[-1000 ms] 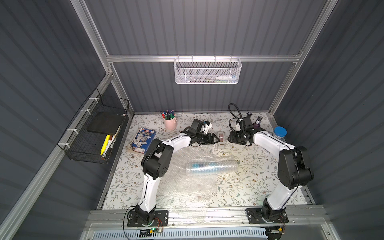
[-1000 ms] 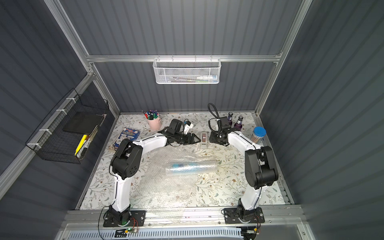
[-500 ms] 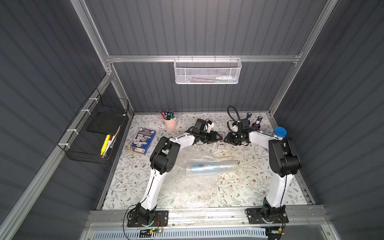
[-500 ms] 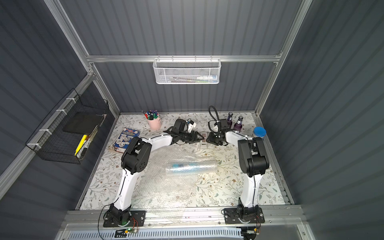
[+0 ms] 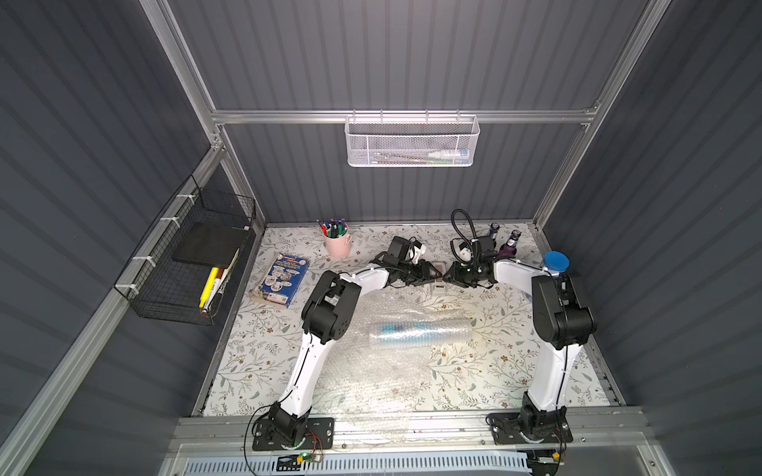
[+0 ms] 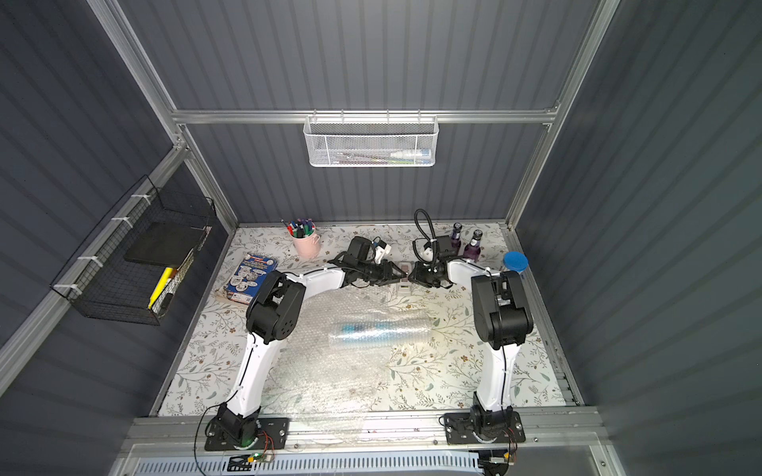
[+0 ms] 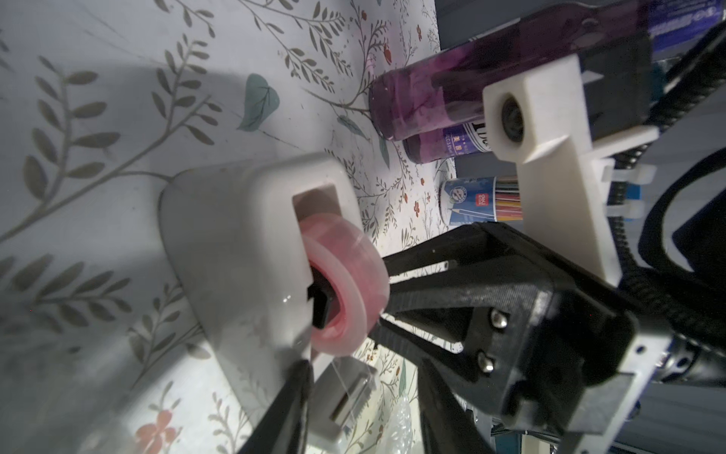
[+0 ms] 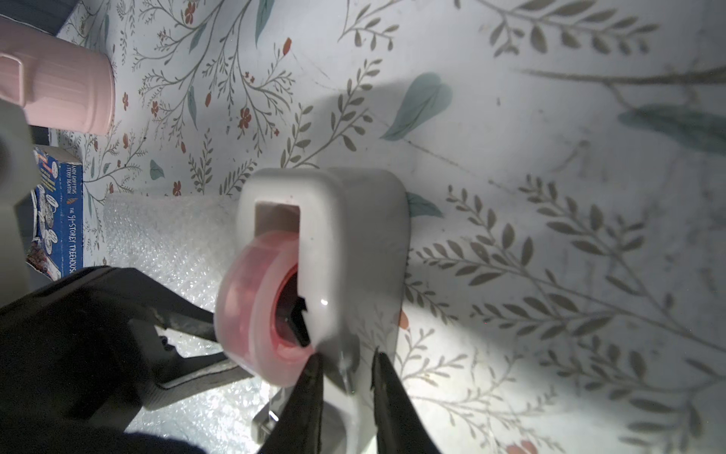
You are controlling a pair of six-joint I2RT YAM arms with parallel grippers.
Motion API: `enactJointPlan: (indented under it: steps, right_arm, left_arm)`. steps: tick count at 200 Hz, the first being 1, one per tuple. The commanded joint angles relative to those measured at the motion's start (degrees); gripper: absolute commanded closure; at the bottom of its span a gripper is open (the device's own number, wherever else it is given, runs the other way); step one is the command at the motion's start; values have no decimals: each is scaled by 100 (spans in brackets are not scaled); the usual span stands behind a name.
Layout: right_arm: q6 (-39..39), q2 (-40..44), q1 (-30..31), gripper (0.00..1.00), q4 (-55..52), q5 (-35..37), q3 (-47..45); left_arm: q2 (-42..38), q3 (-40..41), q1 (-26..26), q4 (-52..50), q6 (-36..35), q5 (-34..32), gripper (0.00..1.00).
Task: Wrap wine bottles in bubble wrap
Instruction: Tear off the tape using the Tape Cutter.
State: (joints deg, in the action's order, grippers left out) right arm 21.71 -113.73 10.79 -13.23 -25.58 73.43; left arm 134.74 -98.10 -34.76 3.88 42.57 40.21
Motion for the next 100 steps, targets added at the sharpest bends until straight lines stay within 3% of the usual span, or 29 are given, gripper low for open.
enactJointPlan:
  steps: [1, 100]
  right_arm:
    - [-90, -30, -68, 76, 6, 97, -92]
    - [-51, 33, -92, 76, 166, 71, -337]
  left_arm:
    - [186, -136, -47, 73, 184, 142, 57]
    - [329, -66, -105, 308, 479, 422, 66]
